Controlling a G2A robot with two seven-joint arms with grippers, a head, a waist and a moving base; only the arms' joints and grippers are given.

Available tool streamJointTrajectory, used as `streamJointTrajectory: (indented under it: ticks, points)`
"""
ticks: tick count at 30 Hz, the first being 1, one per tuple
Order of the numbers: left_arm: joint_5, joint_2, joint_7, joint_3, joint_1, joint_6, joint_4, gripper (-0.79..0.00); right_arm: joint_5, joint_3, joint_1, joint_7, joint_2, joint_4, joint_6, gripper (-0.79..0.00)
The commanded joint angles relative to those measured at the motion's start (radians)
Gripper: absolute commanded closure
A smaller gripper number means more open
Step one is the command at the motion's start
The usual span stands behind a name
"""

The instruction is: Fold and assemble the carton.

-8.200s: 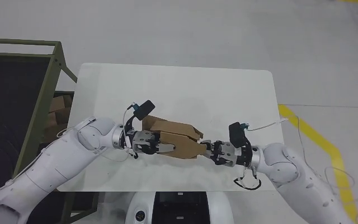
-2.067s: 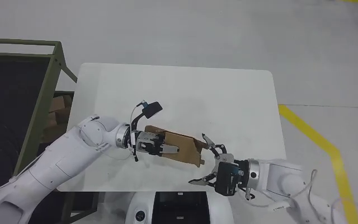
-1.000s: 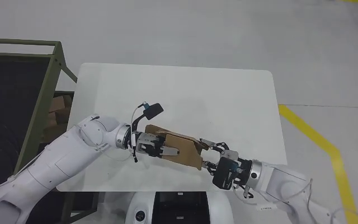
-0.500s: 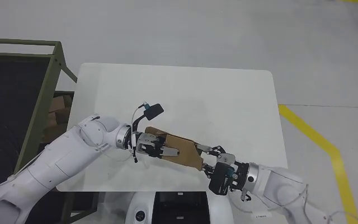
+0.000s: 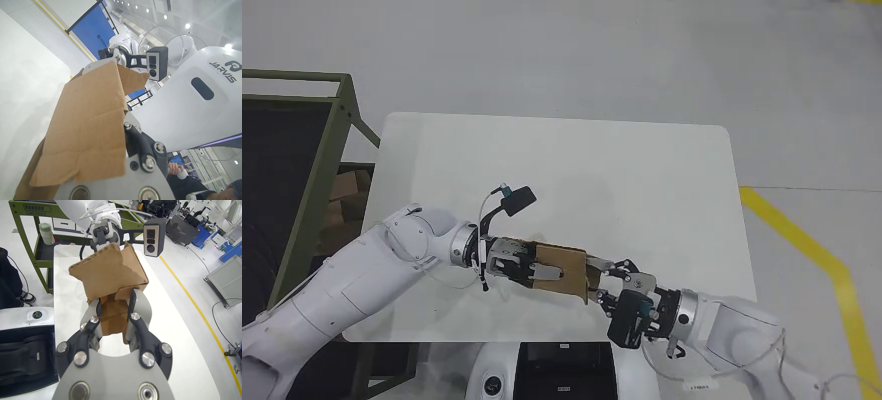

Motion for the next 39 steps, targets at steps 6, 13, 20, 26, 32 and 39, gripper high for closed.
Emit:
streamJointTrajectory:
  ticks: [6, 13, 20, 26, 32, 39]
  points:
    - [0.002, 0.001, 0.004, 0.007, -0.005, -0.004, 0.002, 0.000, 0.011, -0.002, 0.007, 0.010, -0.004, 0.007, -0.010, -0.271]
    - [0.001, 0.004, 0.009, 0.010, -0.007, -0.009, 0.005, 0.000, 0.057, -0.001, 0.022, 0.050, -0.007, 0.030, -0.043, -0.280]
    - [-0.004, 0.007, 0.009, 0.011, -0.009, -0.009, 0.005, 0.000, 0.091, -0.004, 0.043, 0.067, -0.011, 0.053, -0.072, -0.280]
    - [-0.006, 0.007, 0.006, 0.018, -0.013, -0.006, 0.004, 0.000, 0.091, -0.018, 0.062, 0.051, -0.015, 0.065, -0.088, -0.268]
    - [-0.012, 0.006, 0.005, 0.026, -0.019, -0.005, 0.002, 0.000, 0.094, -0.038, 0.087, 0.035, -0.021, 0.086, -0.111, -0.252]
    - [-0.018, 0.007, 0.006, 0.034, -0.026, -0.006, 0.002, 0.000, 0.098, -0.057, 0.117, -0.004, -0.027, 0.113, -0.145, -0.222]
